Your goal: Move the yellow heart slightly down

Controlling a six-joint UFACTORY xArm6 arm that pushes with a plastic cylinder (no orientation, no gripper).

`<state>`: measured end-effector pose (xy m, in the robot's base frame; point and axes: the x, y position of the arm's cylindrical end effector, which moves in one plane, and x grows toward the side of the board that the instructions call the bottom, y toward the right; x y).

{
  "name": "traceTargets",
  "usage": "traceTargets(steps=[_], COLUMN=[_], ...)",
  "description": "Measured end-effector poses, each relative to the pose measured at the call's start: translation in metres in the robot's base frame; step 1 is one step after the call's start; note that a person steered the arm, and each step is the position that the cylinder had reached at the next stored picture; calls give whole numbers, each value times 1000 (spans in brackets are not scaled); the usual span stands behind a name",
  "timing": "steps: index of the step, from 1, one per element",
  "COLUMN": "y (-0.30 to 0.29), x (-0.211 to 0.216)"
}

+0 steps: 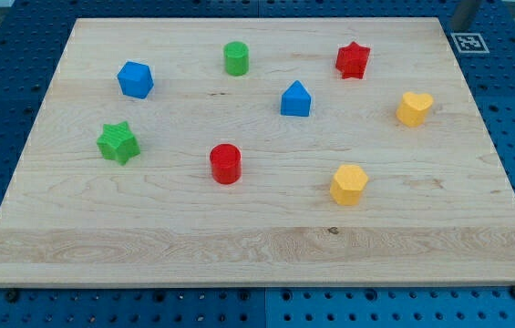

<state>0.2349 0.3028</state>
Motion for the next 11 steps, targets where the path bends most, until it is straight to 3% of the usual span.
traceTargets(steps=[1,4,6,8,11], y=[-28,-30,-35,-52,-118], x=[25,43,115,117,160])
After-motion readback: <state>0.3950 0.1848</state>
